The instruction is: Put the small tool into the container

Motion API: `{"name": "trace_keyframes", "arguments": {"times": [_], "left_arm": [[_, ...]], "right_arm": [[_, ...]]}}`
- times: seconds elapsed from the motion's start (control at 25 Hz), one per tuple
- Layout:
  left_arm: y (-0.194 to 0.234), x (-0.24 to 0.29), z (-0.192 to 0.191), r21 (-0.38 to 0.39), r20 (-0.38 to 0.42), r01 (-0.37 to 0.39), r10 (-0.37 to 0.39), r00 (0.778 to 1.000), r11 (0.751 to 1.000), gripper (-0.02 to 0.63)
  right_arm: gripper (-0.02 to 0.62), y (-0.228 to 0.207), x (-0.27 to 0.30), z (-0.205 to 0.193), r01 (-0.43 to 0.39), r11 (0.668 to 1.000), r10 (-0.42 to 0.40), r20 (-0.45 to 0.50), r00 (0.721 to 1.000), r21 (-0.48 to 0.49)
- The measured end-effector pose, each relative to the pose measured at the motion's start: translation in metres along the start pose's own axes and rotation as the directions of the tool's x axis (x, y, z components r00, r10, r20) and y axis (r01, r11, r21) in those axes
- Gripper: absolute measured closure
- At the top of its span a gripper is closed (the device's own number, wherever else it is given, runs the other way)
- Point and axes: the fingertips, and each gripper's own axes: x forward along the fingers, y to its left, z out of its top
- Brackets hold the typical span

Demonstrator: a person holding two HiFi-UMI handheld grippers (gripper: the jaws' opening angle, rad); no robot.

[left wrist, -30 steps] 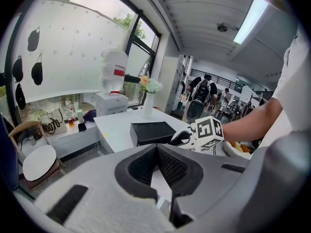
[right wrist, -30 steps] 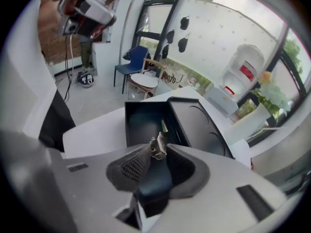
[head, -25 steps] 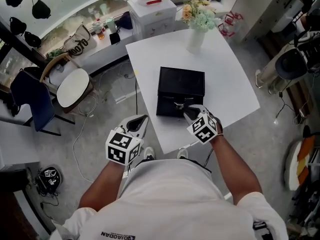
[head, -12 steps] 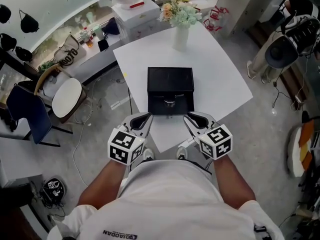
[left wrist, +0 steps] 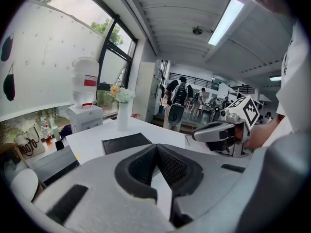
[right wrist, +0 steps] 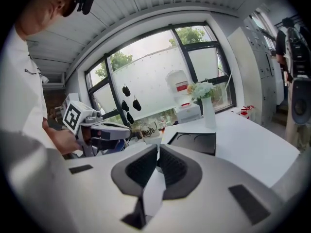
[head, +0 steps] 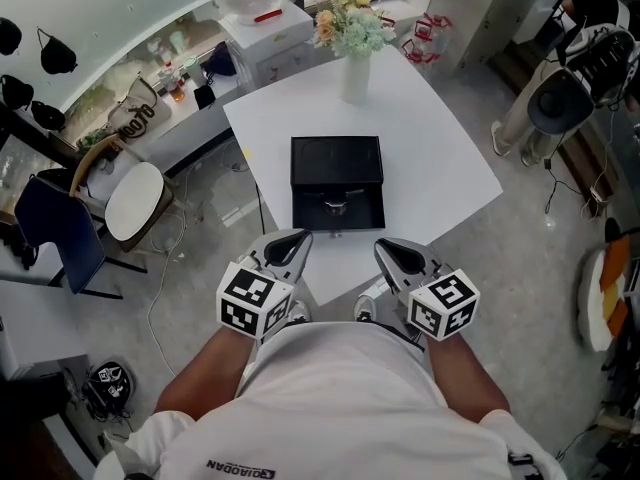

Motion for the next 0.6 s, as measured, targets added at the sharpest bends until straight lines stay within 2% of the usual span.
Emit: {"name": "trace_keyframes", "arguments": {"times": [0.32,0.6], "left_arm": [[-0.012,-0.004,0.003,0.009,0.005,0.004,-0.004,1.000,1.000,0.597],[-0.011,-0.008,0.005,0.005,0.017,-0.012,0.012,1.000,1.000,0.597]], "right_arm": [[0.589,-0.004,-0.007,0.000,-0.028,0.997,0.025,0.049,0.998,0.066],[0.589,-0.003,-0.008,0.002,-0.035,0.998,0.032,0.053,0.998,0.048]]}}
